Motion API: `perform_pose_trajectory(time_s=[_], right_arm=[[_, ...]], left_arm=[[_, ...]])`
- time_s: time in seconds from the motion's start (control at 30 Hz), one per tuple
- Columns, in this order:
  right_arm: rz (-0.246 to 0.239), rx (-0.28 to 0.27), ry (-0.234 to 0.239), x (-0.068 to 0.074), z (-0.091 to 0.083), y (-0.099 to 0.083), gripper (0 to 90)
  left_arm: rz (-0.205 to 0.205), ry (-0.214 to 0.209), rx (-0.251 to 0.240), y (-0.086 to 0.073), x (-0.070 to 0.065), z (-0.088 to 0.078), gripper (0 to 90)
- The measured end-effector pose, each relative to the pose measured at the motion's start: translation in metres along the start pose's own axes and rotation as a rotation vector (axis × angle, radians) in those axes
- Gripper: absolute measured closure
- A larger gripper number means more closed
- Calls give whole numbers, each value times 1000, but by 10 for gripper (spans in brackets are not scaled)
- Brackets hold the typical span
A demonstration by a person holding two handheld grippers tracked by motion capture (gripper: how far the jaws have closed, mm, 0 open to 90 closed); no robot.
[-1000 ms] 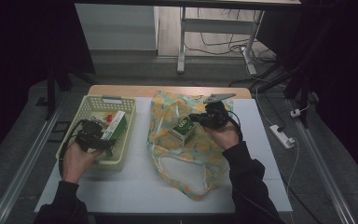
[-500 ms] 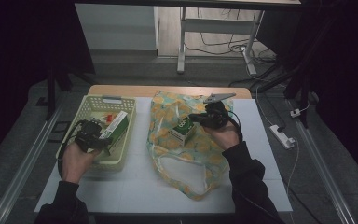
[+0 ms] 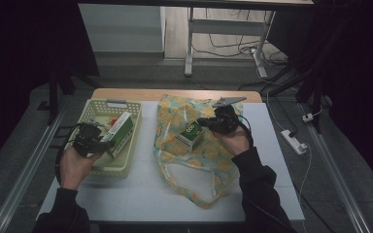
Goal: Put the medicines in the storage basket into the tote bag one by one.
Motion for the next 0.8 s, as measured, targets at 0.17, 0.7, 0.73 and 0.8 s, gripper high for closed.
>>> perform_pose_trajectory(time_s=[0.17, 0.7, 0.73, 0.8], right_arm=[[1, -2, -1, 0, 0, 0, 900], [5, -4, -6, -2, -2, 0, 900], [5, -5, -6, -2, -2, 0, 900], [6, -6, -7, -2, -2, 0, 900]], left_arm=[[-18, -24, -44, 5, 2, -15, 621], [6, -116, -138, 19, -14, -52, 621], [10, -121, -140, 20, -16, -53, 620], [22, -134, -140, 21, -22, -55, 621]])
Point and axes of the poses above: each handheld gripper's, and its own axes: z roughly forward along the jaws, y roughly out of its top, x roughly to its left, the point moved 8 cm from there along z, roughly forward along the jaws, and after that the axes turned 10 degrees about y, right-handed, at the moved point
